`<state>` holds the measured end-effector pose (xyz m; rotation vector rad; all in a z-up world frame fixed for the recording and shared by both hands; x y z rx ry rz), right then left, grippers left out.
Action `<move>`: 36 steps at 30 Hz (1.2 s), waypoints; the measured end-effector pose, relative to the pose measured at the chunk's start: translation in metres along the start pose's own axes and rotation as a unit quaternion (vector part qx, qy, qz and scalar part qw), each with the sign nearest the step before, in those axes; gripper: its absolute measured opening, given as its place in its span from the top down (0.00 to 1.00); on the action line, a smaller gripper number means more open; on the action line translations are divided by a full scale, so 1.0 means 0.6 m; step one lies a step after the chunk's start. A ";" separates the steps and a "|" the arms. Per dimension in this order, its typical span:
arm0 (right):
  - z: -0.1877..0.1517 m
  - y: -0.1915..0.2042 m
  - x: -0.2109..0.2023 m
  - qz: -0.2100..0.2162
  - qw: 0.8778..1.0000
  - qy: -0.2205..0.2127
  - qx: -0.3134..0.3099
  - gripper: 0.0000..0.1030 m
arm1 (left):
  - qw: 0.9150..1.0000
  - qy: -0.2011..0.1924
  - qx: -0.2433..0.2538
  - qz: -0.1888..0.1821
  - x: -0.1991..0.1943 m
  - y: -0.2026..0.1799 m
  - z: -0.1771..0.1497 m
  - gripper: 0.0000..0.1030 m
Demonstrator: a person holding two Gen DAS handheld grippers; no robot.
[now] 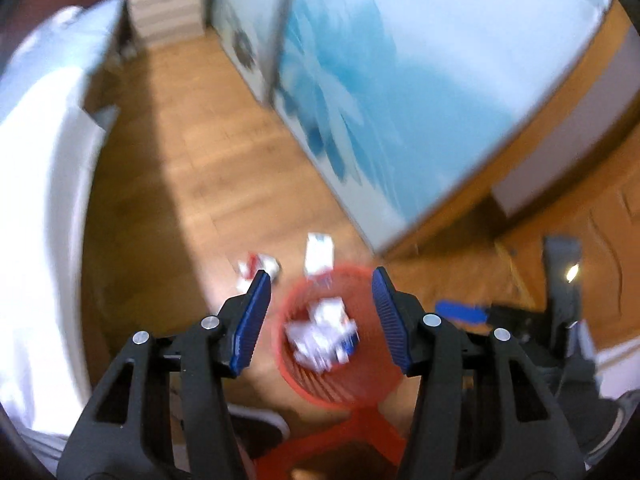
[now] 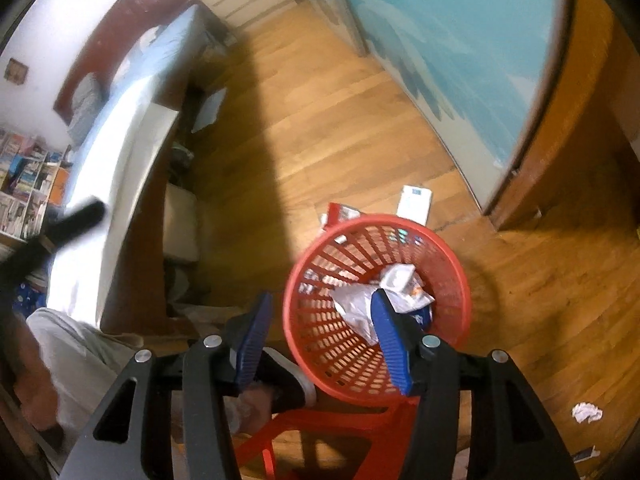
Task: Collect trash
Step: 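Return both open tools to the remaining trash on the bed, then grasp the gold can lid with the left tool while the right tool grasps the white tissue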
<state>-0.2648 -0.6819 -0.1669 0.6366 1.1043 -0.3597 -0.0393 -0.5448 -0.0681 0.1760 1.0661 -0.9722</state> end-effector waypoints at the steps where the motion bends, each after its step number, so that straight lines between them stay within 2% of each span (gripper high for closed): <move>1: 0.005 0.016 -0.003 0.002 1.000 -0.005 -0.010 0.49 | 1.000 -0.029 -0.012 0.003 -0.034 0.024 0.008 0.49; 4: 0.025 0.100 -0.015 0.019 0.998 -0.024 -0.056 0.49 | 0.993 -0.099 -0.043 0.035 -0.130 0.107 0.012 0.47; 5: 0.032 0.140 -0.019 0.027 0.996 -0.031 -0.075 0.49 | 0.991 -0.115 -0.054 0.045 -0.153 0.132 0.010 0.44; 7: 0.042 0.208 -0.021 0.045 0.993 -0.042 -0.104 0.49 | 0.982 -0.151 -0.093 0.061 -0.214 0.204 -0.002 0.40; 10: 0.055 0.328 -0.017 0.079 0.985 -0.050 -0.148 0.48 | 0.960 -0.205 -0.176 0.076 -0.309 0.339 -0.048 0.38; 13: 0.064 0.447 -0.009 0.108 0.976 -0.053 -0.180 0.48 | 0.938 -0.235 -0.228 0.117 -0.369 0.441 -0.099 0.36; 14: 0.065 0.479 -0.006 0.116 0.974 -0.053 -0.188 0.48 | 0.924 -0.249 -0.259 0.128 -0.392 0.494 -0.127 0.35; 16: 0.064 0.557 0.001 0.132 0.969 -0.051 -0.204 0.48 | 0.909 -0.264 -0.297 0.128 -0.412 0.560 -0.160 0.35; 17: 0.062 0.595 0.003 0.137 0.965 -0.051 -0.216 0.48 | 0.899 -0.259 -0.322 0.145 -0.418 0.613 -0.184 0.35; 19: 0.058 0.654 0.008 0.133 0.960 -0.058 -0.239 0.48 | 0.887 -0.252 -0.350 0.165 -0.419 0.681 -0.212 0.35; 23: 0.053 0.768 0.027 0.135 0.949 -0.061 -0.279 0.48 | 0.871 -0.265 -0.386 0.151 -0.413 0.770 -0.234 0.35; 25: 0.057 0.808 0.037 0.132 0.946 -0.063 -0.291 0.48 | 0.869 -0.268 -0.390 0.145 -0.407 0.805 -0.220 0.35; 28: 0.072 0.873 0.056 0.118 0.941 -0.075 -0.307 0.46 | 0.872 -0.262 -0.392 0.134 -0.394 0.847 -0.197 0.35; 31: 0.092 0.931 0.081 0.107 0.935 -0.090 -0.325 0.45 | 0.880 -0.249 -0.383 0.132 -0.372 0.882 -0.171 0.35; 34: 0.112 0.996 0.115 0.088 0.926 -0.103 -0.354 0.42 | 0.884 -0.236 -0.384 0.125 -0.362 0.902 -0.168 0.35; 36: 0.125 1.049 0.151 0.044 0.916 -0.105 -0.384 0.40 | 0.879 -0.239 -0.398 0.110 -0.353 0.921 -0.168 0.35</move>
Point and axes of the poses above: each gripper's, at about its wrist camera, not at the fingertips, and x roughly the way its jaws point, y to its left, z to its top, the point moved 3 cm from there along x, roughly the way its jaws point, and after that the axes turned 6 degrees about -z, right-handed, at the moved point
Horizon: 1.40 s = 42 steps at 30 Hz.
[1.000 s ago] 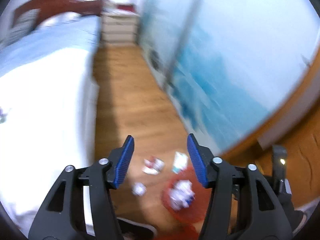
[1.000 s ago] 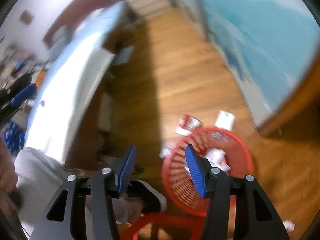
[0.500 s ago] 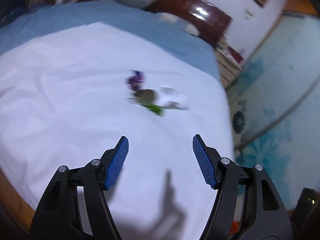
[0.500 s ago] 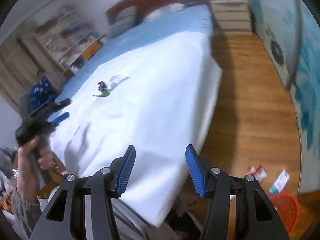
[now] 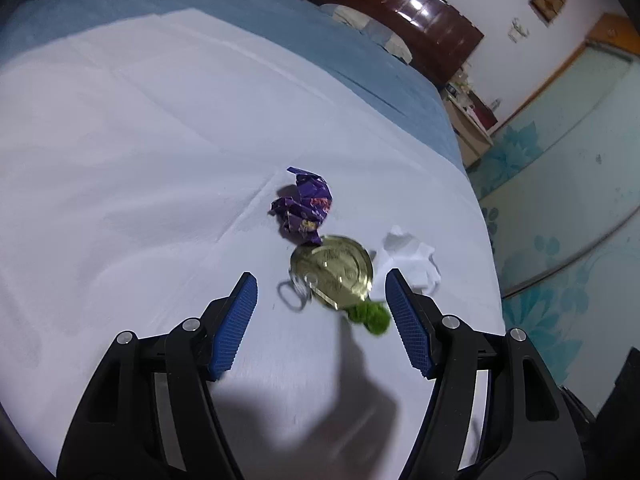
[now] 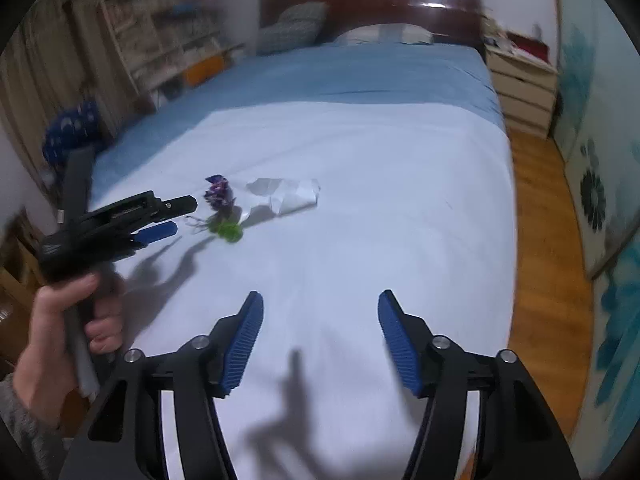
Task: Collect trash
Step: 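Grasp the gold can lid with the left tool while the right tool grasps the white tissue, then carry the can lid and tissue to the red wastebasket and release them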
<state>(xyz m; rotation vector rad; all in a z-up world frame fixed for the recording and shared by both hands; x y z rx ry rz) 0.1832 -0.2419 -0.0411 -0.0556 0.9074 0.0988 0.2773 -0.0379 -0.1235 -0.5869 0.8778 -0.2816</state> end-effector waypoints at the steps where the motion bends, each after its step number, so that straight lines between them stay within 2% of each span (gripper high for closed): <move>1: 0.013 0.007 0.019 -0.005 1.000 0.005 -0.008 0.40 | 1.000 0.002 -0.009 -0.003 0.002 0.005 0.002 0.35; 3: 0.048 0.028 0.059 -0.009 1.000 0.005 -0.021 0.40 | 1.000 0.004 -0.022 -0.011 0.015 0.015 0.006 0.39; 5: 0.062 0.041 0.078 -0.005 0.999 -0.004 -0.035 0.37 | 1.000 0.013 -0.026 -0.003 0.023 0.016 0.006 0.69; 6: 0.077 0.053 0.092 0.004 0.999 -0.008 -0.040 0.33 | 0.999 0.019 -0.028 0.006 0.025 0.018 0.002 0.76; 7: 0.087 0.062 0.104 0.005 0.999 -0.010 -0.039 0.31 | 0.999 0.026 -0.032 0.006 0.028 0.020 0.000 0.88; 8: 0.097 0.072 0.117 0.005 0.999 -0.013 -0.040 0.30 | 0.999 0.033 -0.033 0.003 0.029 0.022 -0.002 0.93; 10: 0.114 0.087 0.142 0.007 0.999 -0.015 -0.042 0.28 | 0.999 0.028 -0.031 0.005 0.024 0.019 -0.004 0.95; 11: 0.121 0.095 0.158 0.006 0.999 -0.010 -0.045 0.24 | 0.999 0.025 -0.030 0.003 0.018 0.018 -0.005 0.96; 13: 0.136 0.110 0.192 0.001 0.999 0.003 -0.047 0.23 | 0.999 0.015 -0.028 0.001 0.012 0.015 -0.004 0.97; 15: 0.134 0.113 0.224 0.001 0.998 0.036 -0.042 0.26 | 1.000 0.008 -0.029 0.004 0.002 0.017 -0.003 0.98; 17: 0.133 0.116 0.235 -0.003 0.998 0.038 -0.041 0.31 | 0.999 -0.001 -0.033 0.006 -0.013 0.020 -0.005 0.99; 18: 0.133 0.117 0.234 0.000 0.999 0.034 -0.042 0.45 | 0.999 -0.004 -0.034 0.007 -0.017 0.020 -0.006 0.99; 19: 0.135 0.117 0.237 0.004 0.999 0.032 -0.044 0.55 | 0.999 -0.007 -0.034 0.007 -0.023 0.021 -0.007 0.99; 20: 0.132 0.117 0.234 0.008 0.998 0.028 -0.048 0.68 | 0.999 -0.013 -0.032 0.007 -0.035 0.021 -0.009 0.99; 21: 0.128 0.118 0.231 0.011 0.998 0.027 -0.055 0.77 | 0.999 -0.016 -0.030 0.008 -0.040 0.018 -0.009 0.99; 22: 0.125 0.119 0.228 0.012 0.998 0.025 -0.059 0.79 | 0.999 -0.017 -0.027 0.009 -0.044 0.016 -0.010 0.99; 23: 0.122 0.120 0.224 0.014 0.998 0.022 -0.062 0.86 | 0.999 -0.021 -0.022 0.013 -0.053 0.015 -0.014 0.99; 25: 0.118 0.118 0.218 0.017 0.998 0.018 -0.061 0.88 | 0.999 -0.029 -0.001 0.027 -0.071 0.009 -0.027 0.99; 28: 0.117 0.107 0.197 0.021 0.999 0.005 -0.037 0.89 | 0.999 -0.035 0.013 0.026 -0.098 0.004 -0.046 0.99; 33: 0.100 0.071 0.124 0.031 0.999 -0.022 -0.009 0.90 | 0.998 -0.046 0.029 0.023 -0.135 -0.012 -0.066 0.99; 35: 0.090 0.052 0.075 0.039 0.999 -0.038 0.000 0.90 | 0.997 -0.056 0.037 0.024 -0.159 -0.024 -0.074 0.99; 38: 0.078 0.029 -0.015 0.053 0.996 -0.071 0.011 0.90 | 0.995 -0.079 0.050 0.018 -0.201 -0.052 -0.086 0.99; 42: 0.058 -0.012 -0.177 0.075 0.989 -0.128 0.016 0.90 | 0.991 -0.114 0.072 0.011 -0.263 -0.113 -0.098 0.99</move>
Point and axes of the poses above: each gripper's, at about its wrist camera, not at the fingertips, and x roughly the way its jaws point, y to its left, z to its top, the point moved 3 cm from there along x, roughly the way its jaws point, and after that the axes turned 6 degrees about -z, right-handed, at the moved point
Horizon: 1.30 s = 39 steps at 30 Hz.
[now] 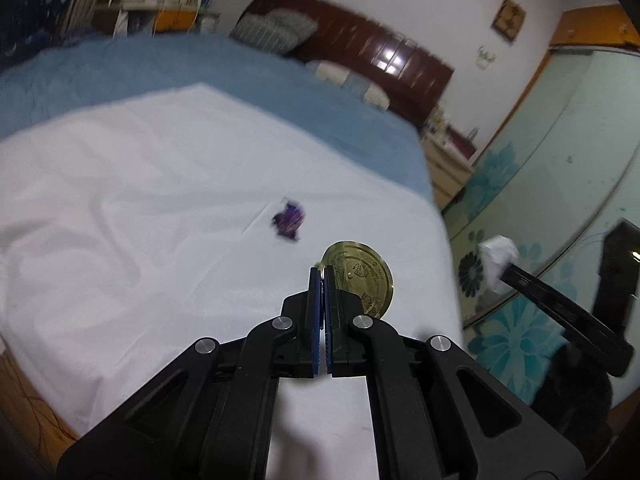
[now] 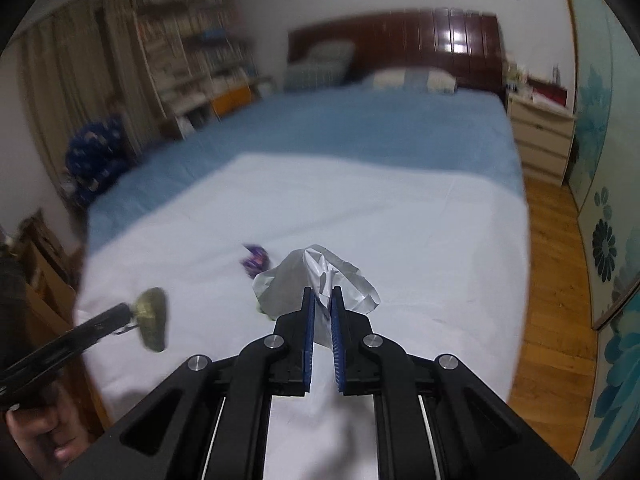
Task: Collect trash
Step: 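Carry the can lid and tissue to the red wastebasket and release them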
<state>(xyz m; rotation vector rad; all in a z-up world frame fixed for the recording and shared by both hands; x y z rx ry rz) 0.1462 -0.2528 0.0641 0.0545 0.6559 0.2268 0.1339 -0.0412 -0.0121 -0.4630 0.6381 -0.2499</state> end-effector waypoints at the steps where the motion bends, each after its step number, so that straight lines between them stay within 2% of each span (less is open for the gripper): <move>1: -0.003 -0.009 -0.041 0.004 1.000 -0.011 0.000 0.90 | 1.000 -0.006 0.008 -0.002 -0.012 -0.019 0.003 0.99; 5: -0.016 -0.053 -0.225 0.008 0.998 -0.063 0.003 0.90 | 0.998 -0.033 0.039 -0.020 -0.085 -0.107 0.003 0.99; 9: -0.050 -0.146 -0.403 -0.015 0.994 -0.105 0.024 0.90 | 0.994 -0.044 0.083 -0.051 -0.139 -0.213 -0.010 0.99; 13: -0.110 -0.253 -0.525 -0.057 0.991 -0.106 0.058 0.90 | 0.987 -0.031 0.122 -0.103 -0.157 -0.329 -0.045 0.99; 15: -0.163 -0.322 -0.586 -0.099 0.988 -0.095 0.075 0.90 | 0.979 -0.013 0.147 -0.141 -0.156 -0.408 -0.075 0.99; 17: -0.213 -0.384 -0.616 -0.126 0.984 -0.076 0.097 0.90 | 0.970 0.013 0.168 -0.173 -0.142 -0.476 -0.106 0.99; 19: -0.266 -0.446 -0.643 -0.150 0.979 -0.058 0.126 0.90 | 0.960 0.042 0.192 -0.201 -0.124 -0.545 -0.147 0.99; 20: -0.303 -0.479 -0.653 -0.161 0.976 -0.041 0.143 0.90 | 0.951 0.064 0.211 -0.217 -0.106 -0.593 -0.180 0.99; 22: -0.365 -0.526 -0.663 -0.176 0.968 -0.020 0.178 0.90 | 0.938 0.096 0.237 -0.233 -0.083 -0.644 -0.229 0.99; 23: -0.399 -0.545 -0.661 -0.178 0.965 -0.005 0.193 0.90 | 0.926 0.128 0.255 -0.245 -0.060 -0.683 -0.274 0.99; 25: -0.470 -0.585 -0.662 -0.189 0.956 0.023 0.226 0.90 | 0.912 0.173 0.269 -0.258 -0.029 -0.719 -0.335 0.99; 26: -0.510 -0.603 -0.656 -0.190 0.951 0.044 0.238 0.90 | 0.898 0.215 0.285 -0.257 0.003 -0.742 -0.390 0.99; 27: -0.550 -0.618 -0.648 -0.194 0.946 0.063 0.251 0.90 | 0.891 0.238 0.293 -0.253 0.021 -0.747 -0.420 0.99; 29: -0.606 -0.627 -0.615 -0.196 0.939 0.098 0.266 0.90 | 0.872 0.299 0.307 -0.238 0.070 -0.758 -0.498 0.99; 31: -0.688 -0.641 -0.582 -0.196 0.922 0.148 0.299 0.90 | 0.855 0.355 0.316 -0.209 0.117 -0.756 -0.568 0.99; 32: -0.706 -0.639 -0.566 -0.193 0.916 0.161 0.314 0.90 | 0.847 0.387 0.312 -0.188 0.147 -0.746 -0.608 0.99; 33: -0.745 -0.648 -0.555 -0.184 0.904 0.180 0.342 0.90 | 0.842 0.409 0.306 -0.173 0.163 -0.739 -0.631 0.99; 34: -0.765 -0.654 -0.549 -0.183 0.898 0.191 0.351 0.89 | 0.835 0.429 0.303 -0.163 0.175 -0.734 -0.651 0.99; 36: -0.804 -0.662 -0.532 -0.182 0.888 0.213 0.366 0.89 | 0.819 0.457 0.315 -0.144 0.192 -0.732 -0.690 0.99; 37: -0.810 -0.658 -0.524 -0.182 0.886 0.218 0.367 0.89 | 0.810 0.464 0.331 -0.139 0.194 -0.734 -0.703 0.99; 39: -0.825 -0.652 -0.508 -0.182 0.884 0.228 0.366 0.88 | 0.802 0.464 0.351 -0.134 0.195 -0.737 -0.716 0.99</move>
Point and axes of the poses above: each gripper's, at about its wrist camera, not at the fingertips, and x roughly the way its jaws point, y to its left, z to its top, the point moved 3 cm from there along x, roughly the way its jaws point, and after that the axes turned 6 degrees about -z, right-handed, at the moved point
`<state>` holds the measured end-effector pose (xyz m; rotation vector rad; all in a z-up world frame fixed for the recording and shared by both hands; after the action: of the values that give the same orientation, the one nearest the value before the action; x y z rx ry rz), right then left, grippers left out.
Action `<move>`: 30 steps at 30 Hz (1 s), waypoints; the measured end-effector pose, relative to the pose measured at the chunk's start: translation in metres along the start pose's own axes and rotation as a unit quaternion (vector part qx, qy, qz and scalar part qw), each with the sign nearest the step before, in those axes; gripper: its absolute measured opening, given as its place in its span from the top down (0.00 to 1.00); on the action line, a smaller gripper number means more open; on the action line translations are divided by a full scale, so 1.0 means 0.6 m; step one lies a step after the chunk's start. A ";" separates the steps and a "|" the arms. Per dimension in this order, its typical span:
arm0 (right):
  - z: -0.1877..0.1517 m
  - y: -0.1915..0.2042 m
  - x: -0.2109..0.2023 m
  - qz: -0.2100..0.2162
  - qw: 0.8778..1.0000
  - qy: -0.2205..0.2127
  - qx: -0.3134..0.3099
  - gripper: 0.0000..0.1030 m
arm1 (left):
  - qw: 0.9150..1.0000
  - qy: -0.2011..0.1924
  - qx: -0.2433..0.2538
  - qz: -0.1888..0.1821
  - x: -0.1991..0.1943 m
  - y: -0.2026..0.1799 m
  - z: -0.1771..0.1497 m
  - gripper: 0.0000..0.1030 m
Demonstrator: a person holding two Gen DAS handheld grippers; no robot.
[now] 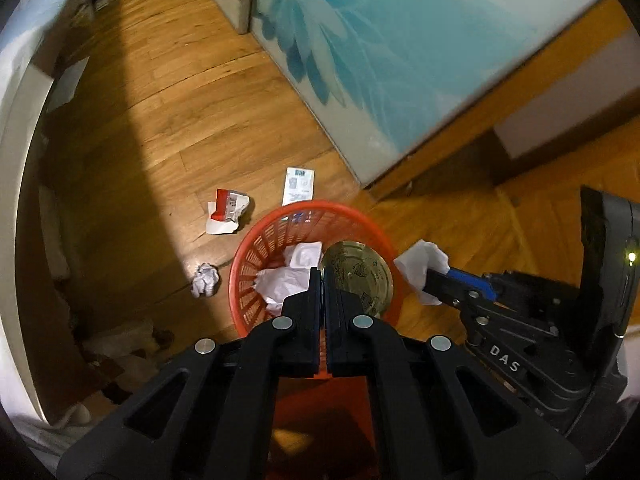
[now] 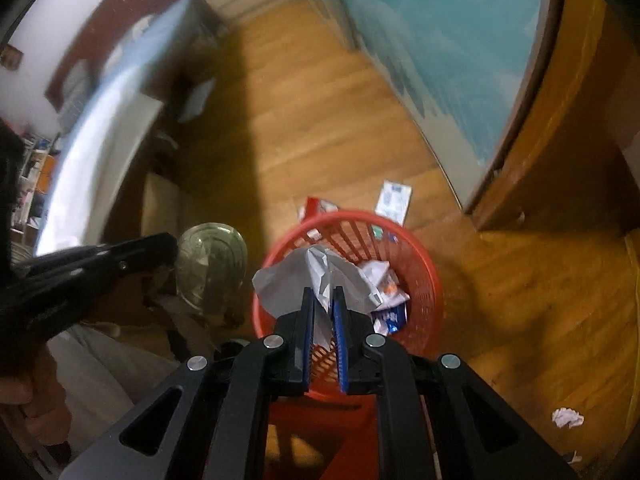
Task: Collect trash
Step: 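Carry the can lid and tissue to the red wastebasket and release them, then return both open tools to the last wrappers on the bed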
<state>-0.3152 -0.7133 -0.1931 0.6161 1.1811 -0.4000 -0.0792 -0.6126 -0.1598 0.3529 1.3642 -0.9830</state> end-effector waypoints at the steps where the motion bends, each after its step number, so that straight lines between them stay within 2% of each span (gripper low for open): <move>1: 0.005 0.006 0.010 0.000 1.000 0.002 0.001 0.88 | 1.000 0.005 0.005 0.006 0.006 0.001 -0.005 0.98; 4: -0.004 0.007 0.029 -0.001 1.000 0.015 0.010 0.88 | 1.000 0.019 -0.001 0.016 0.022 -0.002 -0.012 0.98; 5: 0.002 0.023 0.038 -0.004 1.000 0.017 0.014 0.81 | 1.000 0.023 -0.006 0.018 0.028 0.000 -0.004 0.97; 6: -0.003 0.018 0.041 -0.010 1.000 0.020 0.021 0.68 | 0.999 0.025 -0.009 0.020 0.031 0.003 -0.001 0.96; 7: -0.003 0.025 0.042 -0.014 0.999 0.018 0.024 0.60 | 0.999 0.025 -0.012 0.023 0.031 0.004 -0.002 0.86; 8: -0.001 0.029 0.052 -0.021 0.999 0.014 0.025 0.51 | 0.999 0.022 -0.015 0.024 0.028 0.003 -0.005 0.61; 10: -0.006 0.031 0.049 -0.026 0.999 0.003 0.019 0.51 | 0.999 0.010 -0.016 0.029 0.018 0.000 -0.008 0.29; 14: 0.003 0.036 0.040 -0.032 0.999 -0.013 0.025 0.43 | 1.000 -0.008 -0.014 0.021 -0.002 -0.009 -0.011 0.29; 17: 0.014 0.048 0.023 -0.027 0.999 -0.023 0.022 0.43 | 0.999 -0.030 -0.012 0.013 -0.024 -0.012 -0.012 0.29; 22: 0.030 0.088 -0.013 -0.017 0.999 -0.048 0.009 0.43 | 0.995 -0.101 -0.020 0.010 -0.093 0.002 -0.013 0.29; 26: 0.045 0.137 -0.039 -0.009 0.998 -0.067 -0.014 0.43 | 0.986 -0.163 -0.037 0.008 -0.167 0.032 -0.012 0.29; 30: 0.061 0.211 -0.060 0.002 0.995 -0.084 -0.052 0.43 | 0.966 -0.247 -0.074 0.016 -0.280 0.110 -0.031 0.29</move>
<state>-0.2257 -0.6400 -0.1207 0.4840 1.0331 -0.3771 -0.0254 -0.4973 -0.0304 0.0094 0.9635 -0.8639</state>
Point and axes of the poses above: each gripper's, at about its wrist camera, not at the fingertips, and x roughly the way its jaws point, y to its left, z to its top, the point moved 3 cm from there along x, roughly the way its jaws point, and after that the axes turned 6 degrees about -z, right-handed, at the moved point
